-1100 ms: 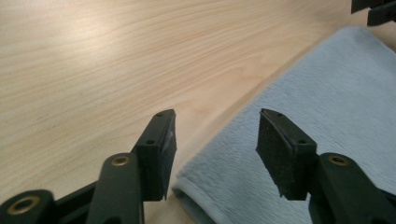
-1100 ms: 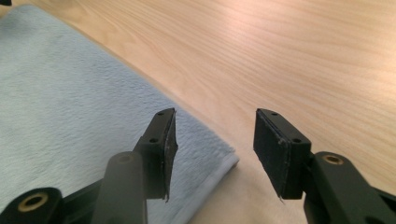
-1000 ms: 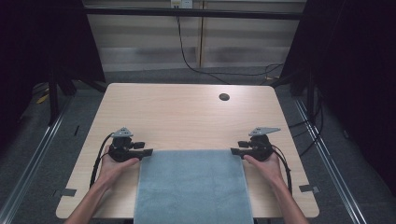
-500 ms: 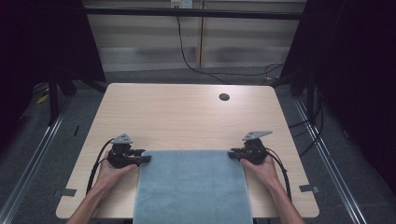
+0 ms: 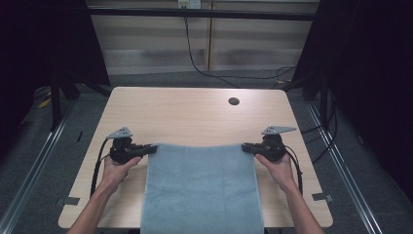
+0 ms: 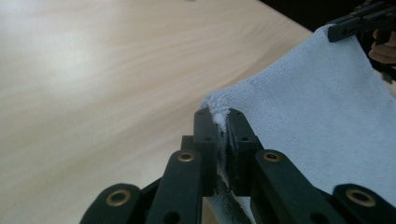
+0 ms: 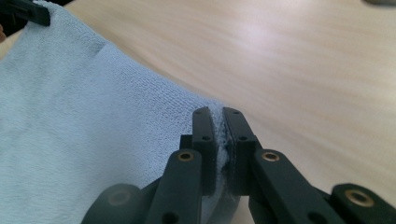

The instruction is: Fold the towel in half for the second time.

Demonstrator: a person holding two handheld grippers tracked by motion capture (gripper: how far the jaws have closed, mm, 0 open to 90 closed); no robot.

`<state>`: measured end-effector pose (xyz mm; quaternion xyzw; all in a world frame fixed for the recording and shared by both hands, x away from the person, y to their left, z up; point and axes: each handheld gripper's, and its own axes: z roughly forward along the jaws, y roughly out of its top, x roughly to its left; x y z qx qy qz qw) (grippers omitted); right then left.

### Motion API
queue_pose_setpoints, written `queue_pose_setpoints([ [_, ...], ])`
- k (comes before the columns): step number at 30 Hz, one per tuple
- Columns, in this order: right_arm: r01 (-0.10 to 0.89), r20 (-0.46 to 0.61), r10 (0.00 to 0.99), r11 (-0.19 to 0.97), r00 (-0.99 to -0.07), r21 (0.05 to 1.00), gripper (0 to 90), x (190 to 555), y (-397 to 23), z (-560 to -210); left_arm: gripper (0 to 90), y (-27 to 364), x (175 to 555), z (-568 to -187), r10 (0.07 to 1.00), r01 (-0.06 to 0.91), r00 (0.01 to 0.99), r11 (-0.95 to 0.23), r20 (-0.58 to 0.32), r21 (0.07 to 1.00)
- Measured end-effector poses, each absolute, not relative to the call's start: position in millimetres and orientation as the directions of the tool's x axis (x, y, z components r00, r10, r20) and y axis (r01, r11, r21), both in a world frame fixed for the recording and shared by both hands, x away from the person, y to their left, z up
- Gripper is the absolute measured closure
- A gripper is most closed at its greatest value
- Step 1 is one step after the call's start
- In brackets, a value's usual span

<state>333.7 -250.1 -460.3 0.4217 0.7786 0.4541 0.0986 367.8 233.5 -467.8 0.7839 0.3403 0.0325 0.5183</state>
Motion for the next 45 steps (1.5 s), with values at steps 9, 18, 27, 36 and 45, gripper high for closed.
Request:
queue_pose_setpoints([
  [9,0.495,0.219,0.754,0.157,-0.619,0.855,85.1,349.8,-250.8,-414.3,85.0,238.6,383.9,-422.0,0.588,0.442,0.766,-0.19,-0.26,0.877],
  [18,0.44,0.178,0.775,0.14,-0.606,0.887,85.4,372.3,-248.4,-376.1,85.7,242.0,411.6,-393.1,0.608,0.419,0.747,-0.118,-0.268,0.9],
  [27,0.406,0.156,0.788,0.129,-0.596,0.905,85.7,389.7,-244.0,-356.0,85.8,244.1,423.0,-364.6,0.624,0.373,0.746,-0.104,-0.231,0.922],
  [36,0.403,0.123,0.781,0.175,-0.613,0.898,85.6,377.2,-249.4,-361.4,85.7,238.9,404.4,-382.2,0.596,0.37,0.775,-0.159,-0.21,0.915],
  [45,0.385,0.112,0.739,0.209,-0.664,0.899,85.1,341.2,-252.7,-383.6,85.6,240.9,375.7,-401.7,0.568,0.363,0.798,-0.19,-0.2,0.912],
])
